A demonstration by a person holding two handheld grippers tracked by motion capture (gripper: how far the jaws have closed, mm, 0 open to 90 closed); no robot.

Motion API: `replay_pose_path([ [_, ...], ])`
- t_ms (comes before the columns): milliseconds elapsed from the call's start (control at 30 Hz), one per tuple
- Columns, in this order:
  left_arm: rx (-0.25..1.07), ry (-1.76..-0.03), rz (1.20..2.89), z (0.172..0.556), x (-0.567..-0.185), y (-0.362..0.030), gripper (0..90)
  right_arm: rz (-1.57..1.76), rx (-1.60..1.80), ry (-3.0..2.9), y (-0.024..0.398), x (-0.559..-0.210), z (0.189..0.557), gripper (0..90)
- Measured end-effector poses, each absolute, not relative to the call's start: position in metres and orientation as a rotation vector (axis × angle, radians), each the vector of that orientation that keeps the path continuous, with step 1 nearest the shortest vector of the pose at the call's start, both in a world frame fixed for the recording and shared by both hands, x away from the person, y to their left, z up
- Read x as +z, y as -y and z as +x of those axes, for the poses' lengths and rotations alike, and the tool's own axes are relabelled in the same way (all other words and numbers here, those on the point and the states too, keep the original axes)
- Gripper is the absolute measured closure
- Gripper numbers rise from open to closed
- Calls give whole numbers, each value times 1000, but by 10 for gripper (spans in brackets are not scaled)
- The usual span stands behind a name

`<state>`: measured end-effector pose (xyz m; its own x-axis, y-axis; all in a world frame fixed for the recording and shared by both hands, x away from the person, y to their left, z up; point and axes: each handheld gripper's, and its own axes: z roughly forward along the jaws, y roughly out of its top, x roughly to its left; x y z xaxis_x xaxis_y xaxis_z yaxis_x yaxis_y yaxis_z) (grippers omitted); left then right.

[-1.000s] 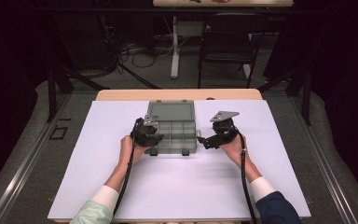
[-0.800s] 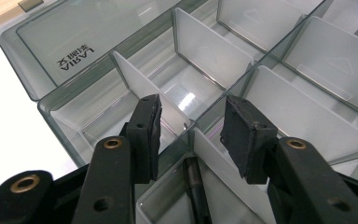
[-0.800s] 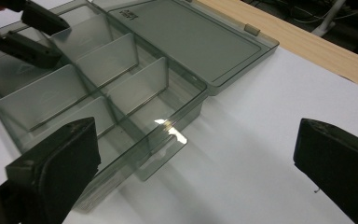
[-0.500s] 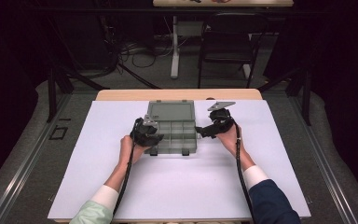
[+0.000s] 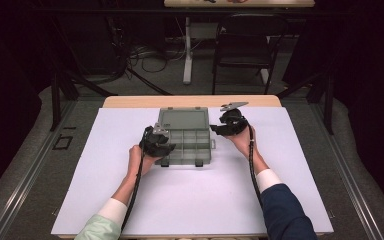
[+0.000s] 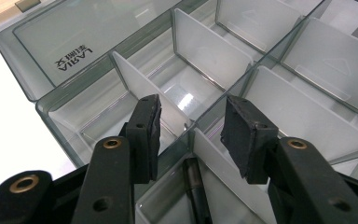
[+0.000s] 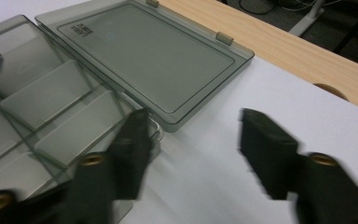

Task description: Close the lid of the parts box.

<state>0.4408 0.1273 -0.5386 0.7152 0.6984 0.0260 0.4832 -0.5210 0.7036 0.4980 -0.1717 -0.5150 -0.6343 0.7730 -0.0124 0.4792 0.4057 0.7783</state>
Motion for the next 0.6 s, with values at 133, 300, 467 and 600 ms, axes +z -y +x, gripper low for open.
replay_pose_path([
  [133, 395, -892, 2226, 441, -539, -128, 562, 1086, 1040, -2311, 167, -519, 504, 750],
  [300, 385, -890, 2222, 442, -539, -129, 559, 1081, 974, -2323, 159, -523, 509, 896],
  [467, 385, -887, 2223, 442, -539, -129, 559, 1096, 907, -2341, 152, -532, 514, 900],
  [600, 382, -882, 2222, 442, -539, -129, 560, 1115, 881, -2356, 150, -538, 519, 900],
])
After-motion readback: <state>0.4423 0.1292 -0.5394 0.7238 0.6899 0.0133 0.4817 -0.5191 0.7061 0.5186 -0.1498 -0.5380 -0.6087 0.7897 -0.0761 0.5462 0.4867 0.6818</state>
